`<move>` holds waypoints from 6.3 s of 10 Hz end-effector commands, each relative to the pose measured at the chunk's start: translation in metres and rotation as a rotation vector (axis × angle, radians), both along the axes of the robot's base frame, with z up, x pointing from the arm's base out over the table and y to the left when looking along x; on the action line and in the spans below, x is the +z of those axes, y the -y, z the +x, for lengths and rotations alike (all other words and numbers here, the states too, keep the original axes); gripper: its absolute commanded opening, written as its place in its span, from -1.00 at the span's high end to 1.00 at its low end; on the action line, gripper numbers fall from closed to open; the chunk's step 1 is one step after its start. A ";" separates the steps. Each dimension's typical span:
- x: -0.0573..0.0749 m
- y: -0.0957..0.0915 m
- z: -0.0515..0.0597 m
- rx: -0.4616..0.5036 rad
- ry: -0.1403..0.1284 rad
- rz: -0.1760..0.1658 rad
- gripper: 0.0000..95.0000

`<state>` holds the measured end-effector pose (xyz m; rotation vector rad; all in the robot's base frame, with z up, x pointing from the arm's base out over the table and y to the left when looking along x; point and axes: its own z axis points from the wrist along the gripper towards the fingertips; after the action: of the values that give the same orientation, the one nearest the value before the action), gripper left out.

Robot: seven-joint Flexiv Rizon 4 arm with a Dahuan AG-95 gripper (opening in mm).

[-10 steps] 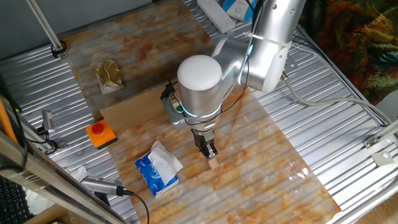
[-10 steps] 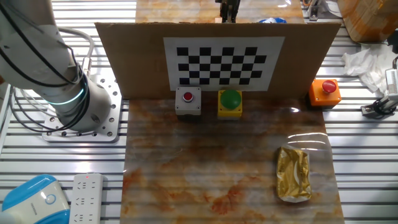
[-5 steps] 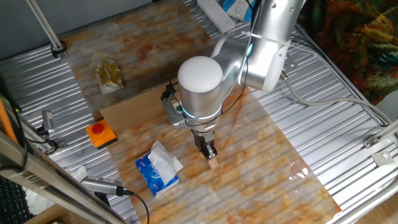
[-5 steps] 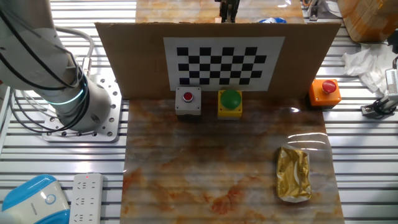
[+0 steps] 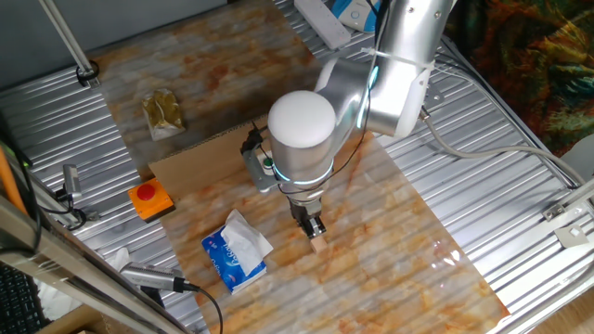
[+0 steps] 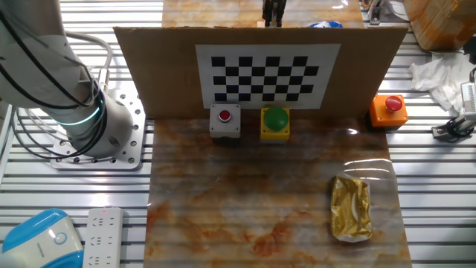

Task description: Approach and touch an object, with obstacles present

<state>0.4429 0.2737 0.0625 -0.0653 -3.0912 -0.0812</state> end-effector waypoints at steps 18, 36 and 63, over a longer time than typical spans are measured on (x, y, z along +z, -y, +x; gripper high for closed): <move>-0.037 -0.001 0.006 0.006 0.002 -0.004 1.00; -0.037 -0.004 -0.009 0.002 -0.006 0.010 1.00; -0.040 -0.007 -0.010 0.096 0.010 0.033 1.00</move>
<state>0.4333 0.2808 0.0234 0.0922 -3.0934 -0.1298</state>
